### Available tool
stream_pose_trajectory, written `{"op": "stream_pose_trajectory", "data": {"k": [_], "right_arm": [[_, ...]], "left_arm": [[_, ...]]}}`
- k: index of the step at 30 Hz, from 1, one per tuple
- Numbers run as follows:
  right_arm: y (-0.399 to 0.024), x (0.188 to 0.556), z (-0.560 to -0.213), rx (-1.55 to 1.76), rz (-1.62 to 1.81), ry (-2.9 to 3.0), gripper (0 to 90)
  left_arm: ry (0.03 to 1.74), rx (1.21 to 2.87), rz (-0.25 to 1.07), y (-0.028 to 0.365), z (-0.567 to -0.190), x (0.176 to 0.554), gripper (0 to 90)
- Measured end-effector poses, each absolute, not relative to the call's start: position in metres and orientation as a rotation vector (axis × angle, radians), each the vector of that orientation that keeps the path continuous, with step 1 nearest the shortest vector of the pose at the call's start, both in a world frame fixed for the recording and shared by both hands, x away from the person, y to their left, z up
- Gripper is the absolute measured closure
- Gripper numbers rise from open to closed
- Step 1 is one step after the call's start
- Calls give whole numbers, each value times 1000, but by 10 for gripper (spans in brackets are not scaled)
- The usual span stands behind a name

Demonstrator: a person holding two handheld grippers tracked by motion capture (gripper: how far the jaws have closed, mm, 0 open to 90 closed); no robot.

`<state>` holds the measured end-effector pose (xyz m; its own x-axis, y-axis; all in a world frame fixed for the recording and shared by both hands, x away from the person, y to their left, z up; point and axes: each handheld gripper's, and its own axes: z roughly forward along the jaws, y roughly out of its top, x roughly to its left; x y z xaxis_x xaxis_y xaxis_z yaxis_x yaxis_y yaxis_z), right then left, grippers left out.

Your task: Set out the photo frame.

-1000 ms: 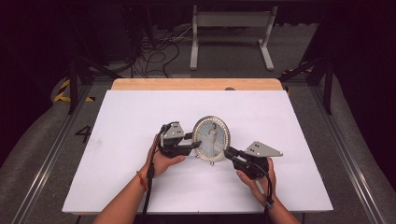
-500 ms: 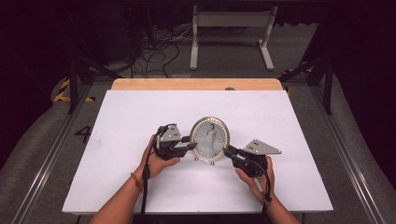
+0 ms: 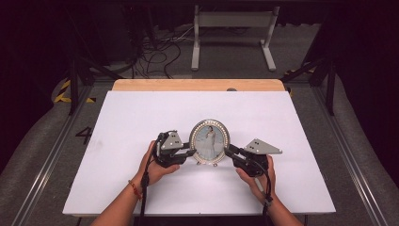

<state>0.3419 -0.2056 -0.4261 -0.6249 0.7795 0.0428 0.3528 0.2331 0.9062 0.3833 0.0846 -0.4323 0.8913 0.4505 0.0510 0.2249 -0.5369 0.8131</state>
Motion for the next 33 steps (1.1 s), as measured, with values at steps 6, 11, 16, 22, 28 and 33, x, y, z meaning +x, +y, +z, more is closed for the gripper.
{"op": "stream_pose_trajectory", "data": {"k": [6, 11, 16, 22, 28, 33], "right_arm": [[-210, 346, -428, 1094, 1385, 2056, 752], [-209, 345, -428, 1076, 1364, 2054, 749], [-210, 343, -429, 1074, 1366, 2059, 753], [-210, 340, -429, 1061, 1358, 2079, 754], [-209, 340, -428, 1031, 1316, 2119, 742], [-209, 341, -427, 1012, 1300, 2139, 741]], "left_arm": [[467, 2161, 349, 79, -433, 380, 698], [468, 2156, 344, 79, -434, 381, 702], [472, 2156, 350, 79, -433, 382, 700], [474, 2162, 356, 78, -432, 383, 698], [488, 2158, 346, 79, -432, 383, 698], [492, 2153, 365, 80, -432, 381, 686]]}}
